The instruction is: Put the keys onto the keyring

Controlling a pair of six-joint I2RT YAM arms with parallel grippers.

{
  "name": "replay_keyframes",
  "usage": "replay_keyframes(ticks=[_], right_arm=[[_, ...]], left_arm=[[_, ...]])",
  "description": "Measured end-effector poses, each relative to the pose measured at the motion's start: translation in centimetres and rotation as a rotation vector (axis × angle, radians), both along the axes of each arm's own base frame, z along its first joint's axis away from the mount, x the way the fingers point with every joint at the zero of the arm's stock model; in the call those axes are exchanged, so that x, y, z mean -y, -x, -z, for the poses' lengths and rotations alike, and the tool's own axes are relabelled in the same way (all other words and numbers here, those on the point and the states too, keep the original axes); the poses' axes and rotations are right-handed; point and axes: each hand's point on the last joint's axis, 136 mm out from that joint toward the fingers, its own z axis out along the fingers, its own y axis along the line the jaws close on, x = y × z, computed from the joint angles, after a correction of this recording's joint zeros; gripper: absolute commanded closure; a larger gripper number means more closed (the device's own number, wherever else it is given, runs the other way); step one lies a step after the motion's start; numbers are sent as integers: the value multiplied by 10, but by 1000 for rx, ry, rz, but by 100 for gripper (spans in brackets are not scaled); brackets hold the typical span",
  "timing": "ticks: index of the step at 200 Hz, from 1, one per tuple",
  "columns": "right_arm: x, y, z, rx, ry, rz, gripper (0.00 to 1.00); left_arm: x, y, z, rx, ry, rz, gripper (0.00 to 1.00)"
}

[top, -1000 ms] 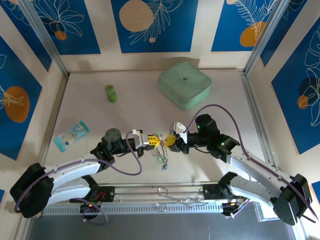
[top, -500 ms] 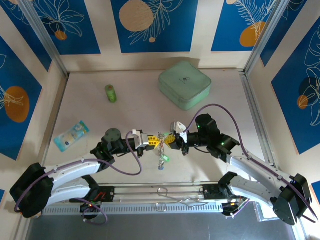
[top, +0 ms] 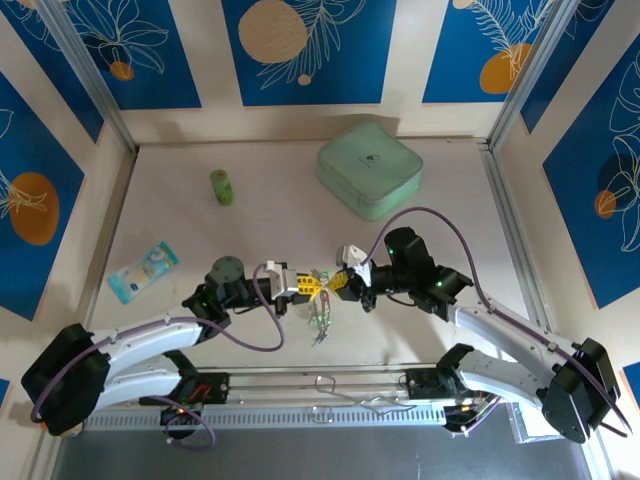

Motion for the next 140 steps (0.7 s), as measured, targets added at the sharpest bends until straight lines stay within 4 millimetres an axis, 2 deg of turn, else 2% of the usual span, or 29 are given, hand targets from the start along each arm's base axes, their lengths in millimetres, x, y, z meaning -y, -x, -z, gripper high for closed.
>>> replay_keyframes(ticks=[25, 63, 106, 140], right_arm=[[0, 1, 0, 2, 2, -2, 84], [3, 4, -12, 49, -25, -11, 75], [0, 8, -19, 67, -52, -36, 75], [-4, 7, -14, 55, -43, -44, 78]], left_arm=[[0, 0, -1, 2, 1, 2, 100], [1, 1, -1, 1, 2, 11, 100], [1, 3, -1, 0, 2, 21, 100], [1, 3, -1, 0, 3, 22, 100]])
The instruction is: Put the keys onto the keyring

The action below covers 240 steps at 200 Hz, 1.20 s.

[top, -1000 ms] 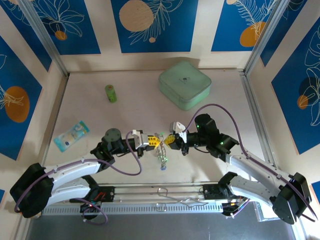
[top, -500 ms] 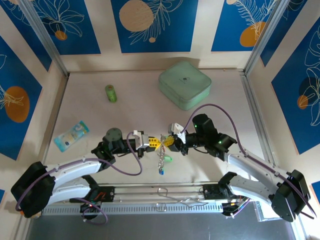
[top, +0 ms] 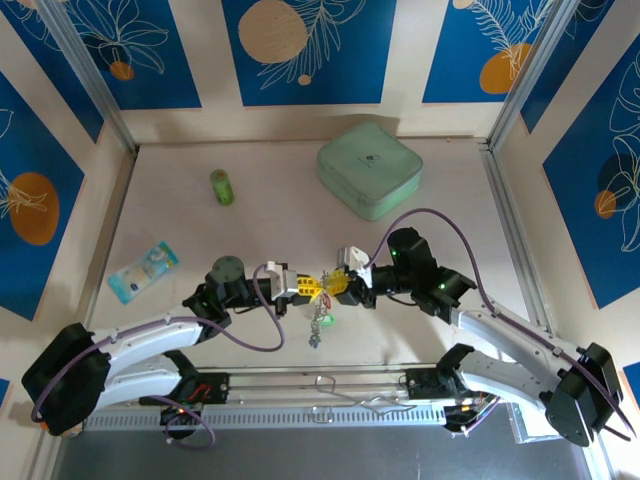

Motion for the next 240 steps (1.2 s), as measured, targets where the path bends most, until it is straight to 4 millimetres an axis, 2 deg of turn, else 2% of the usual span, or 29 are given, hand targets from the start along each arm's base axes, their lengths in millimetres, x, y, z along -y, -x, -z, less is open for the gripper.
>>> replay_keyframes(ticks=[19, 46, 56, 67, 82, 106, 151, 183, 205, 223, 240], right_arm=[[-1, 1, 1, -6, 1, -3, 84], [-2, 1, 0, -3, -3, -5, 100], [-2, 1, 0, 3, -2, -7, 100], [-2, 1, 0, 4, 3, -8, 100], [-1, 1, 1, 8, 19, -8, 100], [0, 0, -2, 24, 67, -11, 100], [-2, -1, -4, 70, 173, -40, 100], [-4, 0, 4, 109, 276, -61, 100], [-4, 2, 6, 119, 300, -69, 100], [-3, 0, 4, 115, 292, -58, 82], [-2, -2, -4, 122, 243, -41, 73]], left_arm=[[0, 0, 0, 0, 0, 0, 100], [0, 0, 0, -1, -1, -1, 100], [0, -1, 0, -1, -1, -3, 100], [0, -1, 1, -2, -5, -7, 87], [0, -4, 2, 10, -25, -20, 80], [1, -9, -1, 34, -74, -36, 79], [2, -12, -1, 80, -175, -23, 83], [0, -8, 8, 73, -241, 0, 100], [-1, -6, 12, 75, -259, 12, 100], [-1, -6, 10, 79, -254, 14, 100], [-2, -6, 5, 97, -235, 3, 100]])
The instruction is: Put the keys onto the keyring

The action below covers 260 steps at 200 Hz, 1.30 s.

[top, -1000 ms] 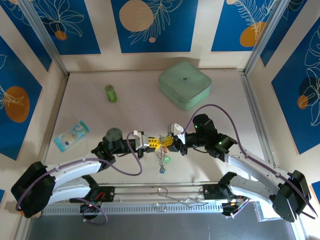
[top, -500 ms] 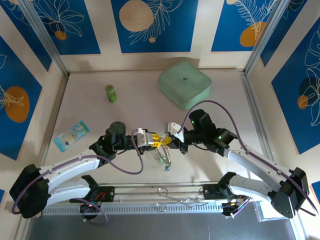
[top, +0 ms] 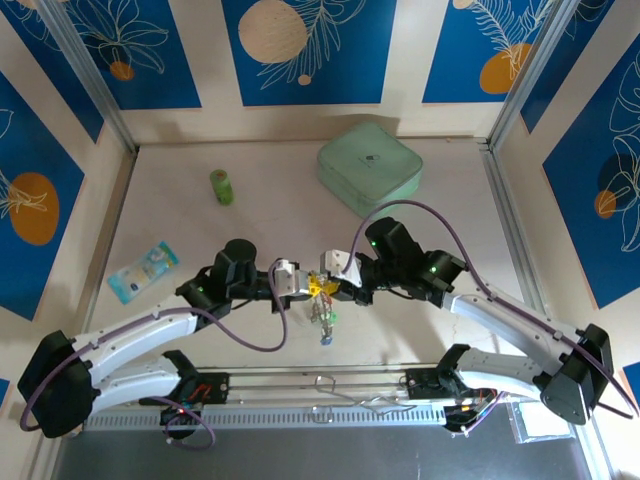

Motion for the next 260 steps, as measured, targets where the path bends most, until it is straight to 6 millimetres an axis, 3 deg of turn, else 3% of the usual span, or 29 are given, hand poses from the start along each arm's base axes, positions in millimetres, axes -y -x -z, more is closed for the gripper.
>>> replay_keyframes(ticks=[25, 62, 148, 210, 260], right_arm=[[5, 0, -9, -1, -78, 27, 72], [7, 4, 3, -52, -97, 38, 71], [-1, 2, 17, -106, -100, 46, 69], [-4, -2, 13, -87, -116, 57, 91], [-6, -3, 19, -101, -106, 59, 98]], left_arm=[[-4, 1, 4, -3, 27, -23, 100], [-7, -2, 11, -31, 67, -66, 100], [-6, -5, -9, -26, 167, -94, 100], [-6, -6, -14, -24, 187, -94, 100], [-5, -5, -20, -24, 212, -88, 100]])
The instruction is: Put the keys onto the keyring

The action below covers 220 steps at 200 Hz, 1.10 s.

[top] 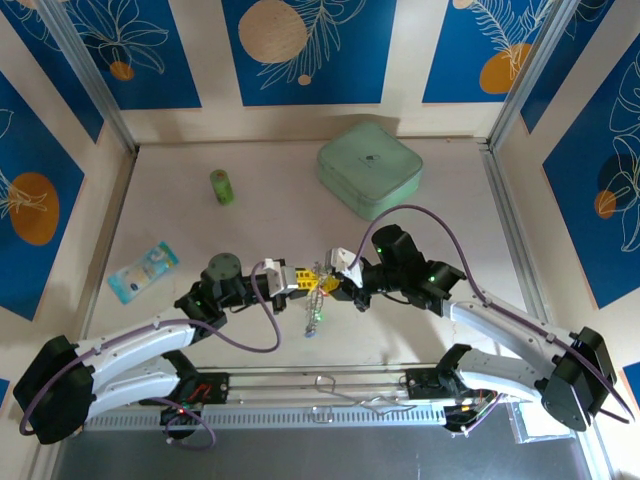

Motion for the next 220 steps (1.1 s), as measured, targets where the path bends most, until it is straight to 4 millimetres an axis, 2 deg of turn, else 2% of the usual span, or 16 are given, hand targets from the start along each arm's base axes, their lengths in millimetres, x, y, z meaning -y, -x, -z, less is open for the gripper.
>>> replay_keyframes(ticks=[82, 133, 220], right_arm=[[2, -3, -2, 20, 1, 19, 100], [11, -8, -24, 108, -32, 74, 100], [17, -8, -31, 167, -22, 101, 100]], left_arm=[[1, 1, -1, 0, 10, 11, 100], [1, 1, 0, 3, 4, 11, 100], [-1, -2, 11, 0, -38, -12, 100]])
